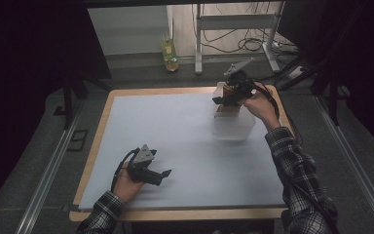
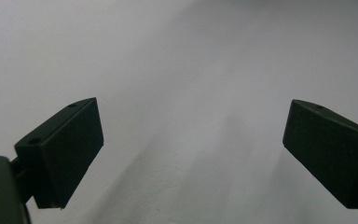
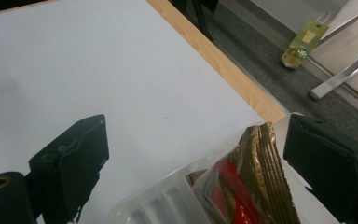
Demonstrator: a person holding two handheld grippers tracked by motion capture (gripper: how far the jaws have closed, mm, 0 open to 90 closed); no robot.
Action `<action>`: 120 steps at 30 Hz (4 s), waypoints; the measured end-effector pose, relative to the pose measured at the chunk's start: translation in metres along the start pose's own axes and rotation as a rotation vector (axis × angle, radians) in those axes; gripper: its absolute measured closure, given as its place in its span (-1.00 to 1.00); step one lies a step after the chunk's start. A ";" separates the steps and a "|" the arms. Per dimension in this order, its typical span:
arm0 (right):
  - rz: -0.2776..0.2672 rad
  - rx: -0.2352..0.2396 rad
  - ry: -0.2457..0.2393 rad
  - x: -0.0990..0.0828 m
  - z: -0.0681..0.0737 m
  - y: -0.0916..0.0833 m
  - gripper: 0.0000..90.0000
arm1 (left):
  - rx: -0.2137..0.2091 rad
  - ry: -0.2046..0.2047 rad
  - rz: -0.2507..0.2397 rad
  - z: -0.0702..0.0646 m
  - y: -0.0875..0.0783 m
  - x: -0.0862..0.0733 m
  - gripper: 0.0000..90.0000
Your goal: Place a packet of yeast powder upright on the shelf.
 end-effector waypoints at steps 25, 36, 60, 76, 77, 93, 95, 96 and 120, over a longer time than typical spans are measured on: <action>-0.058 0.062 0.033 -0.006 0.039 -0.028 -0.96 | -0.010 -0.025 -0.016 0.001 0.000 0.001 -0.91; -0.058 0.063 0.052 -0.026 0.046 -0.034 -0.96 | -0.019 -0.034 -0.020 0.001 0.000 0.001 -0.91; -0.080 0.083 0.131 -0.070 0.058 -0.049 -1.00 | -0.018 -0.033 -0.017 0.001 0.001 0.000 -0.93; -0.125 0.086 0.150 -0.090 0.062 -0.054 -1.00 | -0.019 -0.043 -0.021 0.001 0.001 -0.001 -0.93; -0.123 0.081 0.149 -0.092 0.062 -0.054 -1.00 | -0.019 -0.043 -0.023 0.002 0.001 -0.001 -0.93; -0.116 0.074 0.139 -0.120 0.071 -0.045 -1.00 | -0.028 -0.013 -0.014 -0.001 0.000 -0.001 -0.93; -0.115 0.072 0.132 -0.123 0.072 -0.044 -1.00 | -0.020 -0.009 -0.016 0.000 -0.001 -0.001 -0.93; -0.111 0.068 0.126 -0.124 0.073 -0.044 -1.00 | -0.016 -0.012 -0.018 0.001 -0.002 0.000 -0.93; -0.163 0.071 0.139 -0.155 0.098 -0.061 -1.00 | 0.014 -0.041 -0.121 0.002 -0.015 0.011 -1.00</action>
Point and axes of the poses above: each handheld gripper's, and its own axes: y roughly forward along the jaws, x roughly out of its top, z roughly to its left, the point moved 10 cm from there along y, roughly forward along the jaws, and after that the axes turned 10 degrees about y, right-handed, at the moved point
